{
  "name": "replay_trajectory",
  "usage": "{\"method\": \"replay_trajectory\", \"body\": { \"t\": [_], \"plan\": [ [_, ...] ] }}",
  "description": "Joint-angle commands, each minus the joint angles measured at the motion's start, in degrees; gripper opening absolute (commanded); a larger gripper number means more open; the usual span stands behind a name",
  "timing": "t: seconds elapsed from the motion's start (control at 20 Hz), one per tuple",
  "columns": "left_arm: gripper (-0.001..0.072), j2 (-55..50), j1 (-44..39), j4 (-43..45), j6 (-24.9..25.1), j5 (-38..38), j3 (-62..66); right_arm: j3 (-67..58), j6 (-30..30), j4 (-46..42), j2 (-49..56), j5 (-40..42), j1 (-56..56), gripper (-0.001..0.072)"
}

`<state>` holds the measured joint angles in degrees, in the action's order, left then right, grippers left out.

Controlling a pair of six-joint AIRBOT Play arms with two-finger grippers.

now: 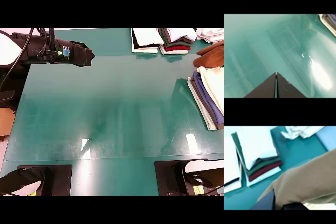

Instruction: Fold the shirts.

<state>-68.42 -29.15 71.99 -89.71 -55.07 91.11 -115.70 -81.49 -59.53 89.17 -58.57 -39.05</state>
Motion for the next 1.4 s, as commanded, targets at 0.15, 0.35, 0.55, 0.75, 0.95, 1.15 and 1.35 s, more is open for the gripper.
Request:
{"method": "replay_trajectory", "body": {
  "t": [0.15,0.35,0.55,0.75,0.95,1.15,1.35],
  "plan": [
    [0.0025,0.0,0.0,0.0,0.2,-0.1,0.0,2.3,4.5,-3.0,-4.8,-9.3,-5.4,0.0021],
    [0.0025,0.0,0.0,0.0,0.2,-0.7,0.0,12.5,6.7,-9.8,-8.5,-15.0,-9.8,0.0021],
    [0.0025,0.0,0.0,0.0,1.7,-2.0,0.0,29.2,7.0,-20.5,-14.9,-15.2,-14.2,0.0107],
    [0.0025,0.0,0.0,0.0,1.7,-2.0,0.0,39.0,7.0,-22.2,-17.5,-16.8,-20.3,0.0573],
    [0.0025,0.0,0.0,0.0,1.7,-1.9,0.0,39.5,6.9,-19.1,-20.3,-16.6,-23.6,0.0581],
    [0.0026,0.0,0.0,0.0,1.7,-1.1,0.0,36.4,6.9,-2.8,-22.5,-15.0,-16.7,0.0579],
    [0.0026,0.0,0.0,0.0,1.7,-0.2,0.0,37.5,6.9,4.4,-25.5,-12.7,2.3,0.0578]
  ]
}}
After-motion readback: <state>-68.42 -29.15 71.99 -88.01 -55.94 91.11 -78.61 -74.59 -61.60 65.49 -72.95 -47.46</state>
